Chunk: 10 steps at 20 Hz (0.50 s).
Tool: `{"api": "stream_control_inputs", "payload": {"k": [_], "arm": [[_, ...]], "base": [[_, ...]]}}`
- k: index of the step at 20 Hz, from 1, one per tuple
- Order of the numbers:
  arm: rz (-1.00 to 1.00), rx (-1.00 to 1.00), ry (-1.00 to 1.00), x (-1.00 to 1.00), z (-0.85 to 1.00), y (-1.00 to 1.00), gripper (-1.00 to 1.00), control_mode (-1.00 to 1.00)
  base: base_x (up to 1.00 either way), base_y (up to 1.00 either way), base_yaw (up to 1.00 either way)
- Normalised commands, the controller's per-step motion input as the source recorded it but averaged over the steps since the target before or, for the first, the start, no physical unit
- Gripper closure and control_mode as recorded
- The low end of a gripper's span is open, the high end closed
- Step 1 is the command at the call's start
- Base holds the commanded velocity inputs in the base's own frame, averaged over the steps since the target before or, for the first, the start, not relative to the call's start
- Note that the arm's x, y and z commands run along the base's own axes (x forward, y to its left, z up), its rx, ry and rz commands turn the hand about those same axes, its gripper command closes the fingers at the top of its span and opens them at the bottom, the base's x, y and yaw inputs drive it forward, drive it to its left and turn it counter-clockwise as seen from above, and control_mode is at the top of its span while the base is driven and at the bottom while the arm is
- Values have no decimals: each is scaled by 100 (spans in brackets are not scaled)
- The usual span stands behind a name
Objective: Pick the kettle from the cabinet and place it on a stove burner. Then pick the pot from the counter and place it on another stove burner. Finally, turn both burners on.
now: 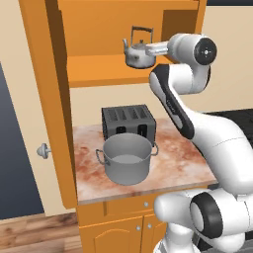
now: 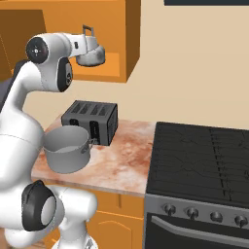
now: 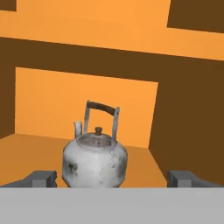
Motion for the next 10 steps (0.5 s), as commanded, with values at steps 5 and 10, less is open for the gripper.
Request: {"api": "stream_control_inputs", "payload": {"k": [5,10], "arm": [[-6,-2,2,18,4,18,-100,-100],[-5,-1,1,23,1,23,-100,-100]], "base": [[0,0,0],[0,0,0]]}}
